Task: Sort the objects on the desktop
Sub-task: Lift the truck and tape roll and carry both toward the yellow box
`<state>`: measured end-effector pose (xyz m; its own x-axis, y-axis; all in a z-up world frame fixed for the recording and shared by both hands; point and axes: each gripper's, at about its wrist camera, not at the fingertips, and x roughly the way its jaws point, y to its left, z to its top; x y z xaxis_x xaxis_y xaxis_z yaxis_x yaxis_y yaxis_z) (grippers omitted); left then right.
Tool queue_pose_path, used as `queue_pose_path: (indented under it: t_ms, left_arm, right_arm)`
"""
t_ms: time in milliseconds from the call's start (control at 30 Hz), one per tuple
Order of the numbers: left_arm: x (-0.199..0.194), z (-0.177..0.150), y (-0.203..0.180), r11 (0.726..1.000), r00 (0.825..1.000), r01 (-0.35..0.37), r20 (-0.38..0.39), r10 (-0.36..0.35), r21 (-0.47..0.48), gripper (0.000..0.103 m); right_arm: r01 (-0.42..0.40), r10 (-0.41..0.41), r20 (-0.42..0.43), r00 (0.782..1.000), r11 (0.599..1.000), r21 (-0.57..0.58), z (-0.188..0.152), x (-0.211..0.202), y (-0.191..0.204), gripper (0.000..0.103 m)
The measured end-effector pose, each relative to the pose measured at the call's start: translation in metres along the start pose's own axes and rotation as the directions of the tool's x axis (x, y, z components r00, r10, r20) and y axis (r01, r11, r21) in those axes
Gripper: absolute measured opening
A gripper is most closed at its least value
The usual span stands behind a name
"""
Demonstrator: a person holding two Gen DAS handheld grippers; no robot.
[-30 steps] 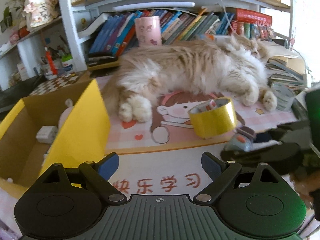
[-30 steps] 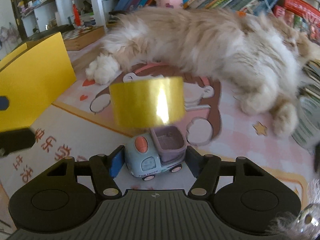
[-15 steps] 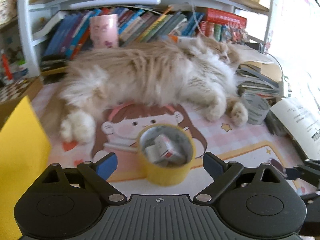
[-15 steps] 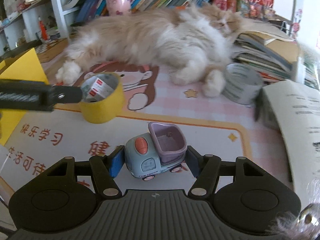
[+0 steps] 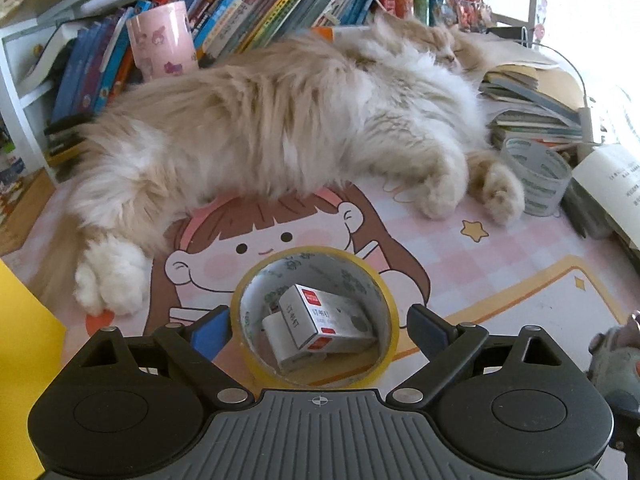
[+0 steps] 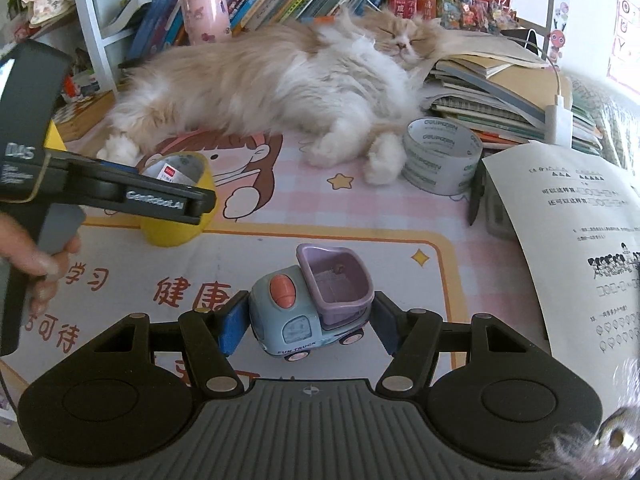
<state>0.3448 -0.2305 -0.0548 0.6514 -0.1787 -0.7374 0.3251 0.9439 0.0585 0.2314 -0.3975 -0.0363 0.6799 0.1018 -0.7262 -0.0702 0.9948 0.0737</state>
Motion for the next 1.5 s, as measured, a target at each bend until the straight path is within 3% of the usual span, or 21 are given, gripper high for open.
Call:
queue_pose_path:
  t_ms: [133, 233, 500, 667, 833, 1167, 1500]
  left_arm:
    - [-0.001, 0.001, 0.004, 1.0, 1.0, 0.0, 0.017, 0.0, -0.014, 0.086]
    - [-0.01, 0.001, 0.009, 0.998, 1.0, 0.009, 0.017, -0.008, -0.057, 0.085]
    - [-0.072, 0.003, 0.013, 0.994, 0.983, 0.026, 0.182, -0.007, -0.102, 0.085]
    - [-0.104, -0.008, 0.013, 0.996, 0.973, 0.031, 0.232, -0.01, -0.084, 0.085]
    - [-0.126, -0.027, 0.016, 0.999, 0.971, 0.007, 0.238, 0.005, -0.051, 0.085]
    - [-0.151, -0.064, 0.033, 0.995, 0.976, 0.012, 0.218, 0.009, -0.095, 0.085]
    - [-0.183, -0.094, 0.058, 0.992, 0.972, 0.06, 0.234, -0.032, -0.113, 0.085]
  right_arm:
    - [-0.002, 0.002, -0.001, 1.0, 1.0, 0.005, -0.002, -0.002, -0.001, 0.061]
    - [-0.009, 0.009, 0.0, 1.0, 1.0, 0.003, -0.002, -0.003, -0.001, 0.061]
    - [-0.036, 0.037, 0.023, 0.999, 0.999, -0.027, -0.001, -0.007, 0.009, 0.061]
    - [-0.057, 0.059, 0.035, 0.998, 0.997, -0.049, 0.001, -0.009, 0.017, 0.061]
    - [-0.078, 0.082, 0.045, 0.996, 0.994, -0.082, 0.0, -0.012, 0.031, 0.061]
    - [-0.118, 0.127, 0.049, 0.991, 0.98, -0.158, 0.0, -0.02, 0.063, 0.061]
    - [-0.142, 0.147, 0.035, 0.988, 0.983, -0.115, 0.001, -0.036, 0.086, 0.061]
